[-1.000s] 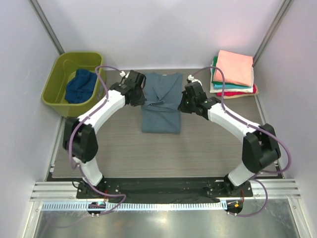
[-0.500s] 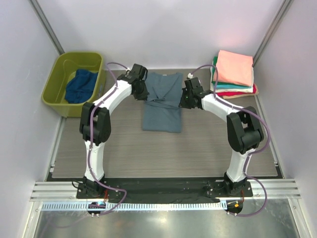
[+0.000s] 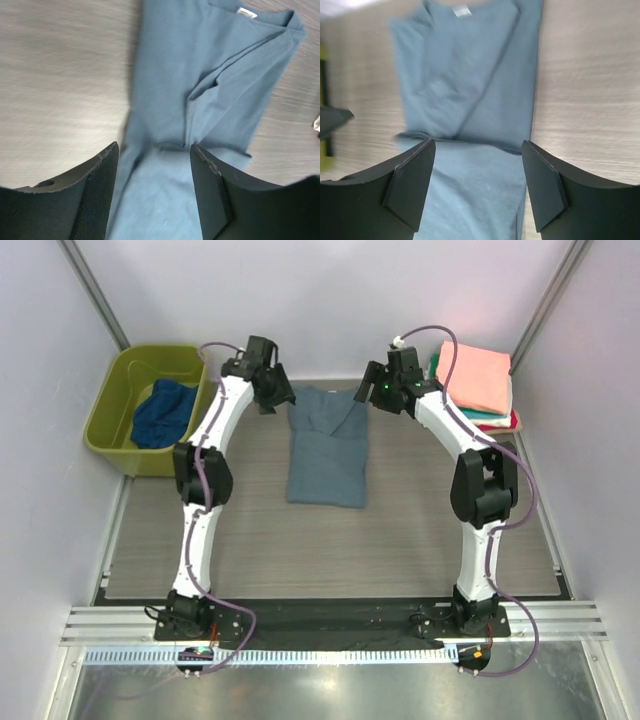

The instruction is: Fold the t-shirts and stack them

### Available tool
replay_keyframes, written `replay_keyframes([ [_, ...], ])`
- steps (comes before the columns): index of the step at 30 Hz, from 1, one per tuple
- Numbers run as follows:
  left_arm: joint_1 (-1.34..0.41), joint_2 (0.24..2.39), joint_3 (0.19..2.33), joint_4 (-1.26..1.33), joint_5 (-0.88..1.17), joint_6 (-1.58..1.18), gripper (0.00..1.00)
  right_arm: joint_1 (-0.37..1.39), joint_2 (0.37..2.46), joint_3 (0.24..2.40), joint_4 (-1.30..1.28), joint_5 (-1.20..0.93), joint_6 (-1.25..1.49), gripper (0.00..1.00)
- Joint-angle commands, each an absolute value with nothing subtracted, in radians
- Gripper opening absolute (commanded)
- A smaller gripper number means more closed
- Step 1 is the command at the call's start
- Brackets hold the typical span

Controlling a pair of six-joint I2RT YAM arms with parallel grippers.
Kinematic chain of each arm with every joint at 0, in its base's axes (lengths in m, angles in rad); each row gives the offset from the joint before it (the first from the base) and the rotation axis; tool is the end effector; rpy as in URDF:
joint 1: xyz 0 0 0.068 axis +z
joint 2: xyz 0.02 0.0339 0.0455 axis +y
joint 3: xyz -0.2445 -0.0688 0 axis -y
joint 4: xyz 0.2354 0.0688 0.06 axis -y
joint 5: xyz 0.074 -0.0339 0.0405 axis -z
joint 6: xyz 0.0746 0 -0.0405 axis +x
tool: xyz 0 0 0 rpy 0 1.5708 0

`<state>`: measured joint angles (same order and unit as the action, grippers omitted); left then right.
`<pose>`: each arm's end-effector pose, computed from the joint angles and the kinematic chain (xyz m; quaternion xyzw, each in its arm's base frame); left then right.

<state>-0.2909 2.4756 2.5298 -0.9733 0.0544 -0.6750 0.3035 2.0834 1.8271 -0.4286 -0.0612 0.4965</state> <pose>0.5105 -0.1571 0.2192 -0.1722 0.9313 -0.1714 0.2714 0.4737 0.1531 0.2310 0.0740 0.9001 0.1923 0.3838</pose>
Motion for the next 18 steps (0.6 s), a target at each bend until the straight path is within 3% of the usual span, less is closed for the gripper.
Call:
replay_keyframes([
  [1, -0.279, 2.222, 2.405, -0.981, 0.071, -0.669, 0.61, 0.331, 1.971, 1.835, -0.462, -0.087, 0.489, 0.76],
  [2, -0.279, 2.171, 2.214, -0.938, 0.064, -0.672, 0.61, 0.35, 1.932, 1.769, -0.445, -0.089, 0.483, 0.76],
  [6, -0.279, 1.976, 1.899, -0.792, 0.067, -0.692, 0.6, 0.4, 1.865, 1.582, -0.394, -0.126, 0.488, 0.76],
  [18, -0.299, 1.631, 1.306, -0.609, 0.118, -0.712, 0.58, 0.428, 1.554, 1.007, -0.204, -0.238, 0.532, 0.79],
])
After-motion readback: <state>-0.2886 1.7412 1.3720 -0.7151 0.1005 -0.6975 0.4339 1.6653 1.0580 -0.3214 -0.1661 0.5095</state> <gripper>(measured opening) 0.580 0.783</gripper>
